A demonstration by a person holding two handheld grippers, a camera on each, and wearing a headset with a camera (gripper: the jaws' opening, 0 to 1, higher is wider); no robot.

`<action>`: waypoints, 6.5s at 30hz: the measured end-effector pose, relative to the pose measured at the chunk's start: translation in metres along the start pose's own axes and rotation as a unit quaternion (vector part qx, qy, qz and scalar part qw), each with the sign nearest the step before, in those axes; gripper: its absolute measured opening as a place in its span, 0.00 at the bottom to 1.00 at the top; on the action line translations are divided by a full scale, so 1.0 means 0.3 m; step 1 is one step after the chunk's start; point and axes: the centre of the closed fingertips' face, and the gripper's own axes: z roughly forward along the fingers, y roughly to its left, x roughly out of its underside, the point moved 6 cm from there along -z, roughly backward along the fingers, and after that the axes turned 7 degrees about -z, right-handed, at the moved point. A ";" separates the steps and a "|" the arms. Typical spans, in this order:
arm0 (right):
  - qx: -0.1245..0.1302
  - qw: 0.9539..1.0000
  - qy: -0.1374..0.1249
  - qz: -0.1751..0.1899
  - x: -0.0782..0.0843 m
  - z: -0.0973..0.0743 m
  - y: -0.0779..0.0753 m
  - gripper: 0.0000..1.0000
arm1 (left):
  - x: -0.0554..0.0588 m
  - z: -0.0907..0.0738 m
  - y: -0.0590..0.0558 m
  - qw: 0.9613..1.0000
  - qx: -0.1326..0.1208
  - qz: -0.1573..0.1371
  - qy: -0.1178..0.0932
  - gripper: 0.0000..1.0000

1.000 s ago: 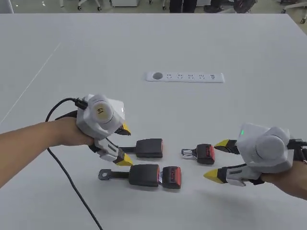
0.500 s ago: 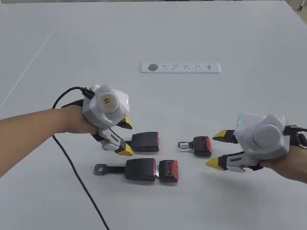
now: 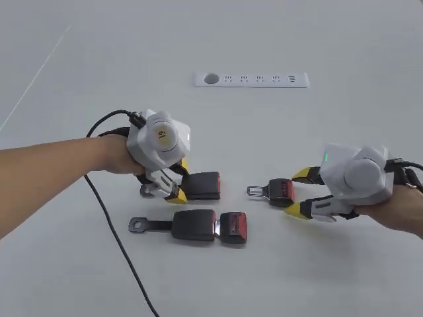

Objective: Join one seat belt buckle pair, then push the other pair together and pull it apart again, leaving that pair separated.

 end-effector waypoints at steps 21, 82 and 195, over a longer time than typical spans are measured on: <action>-0.012 0.999 -0.007 -0.038 0.003 0.023 -0.016 0.32 | 0.003 0.021 0.009 1.000 0.014 0.013 0.016 0.31; -0.020 0.998 -0.011 -0.053 -0.141 0.129 0.002 0.31 | -0.003 0.022 0.004 0.999 0.018 -0.003 0.028 0.30; -0.031 0.999 -0.004 -0.009 -0.217 0.179 0.017 0.30 | 0.008 0.026 0.012 1.000 0.022 0.009 0.015 0.30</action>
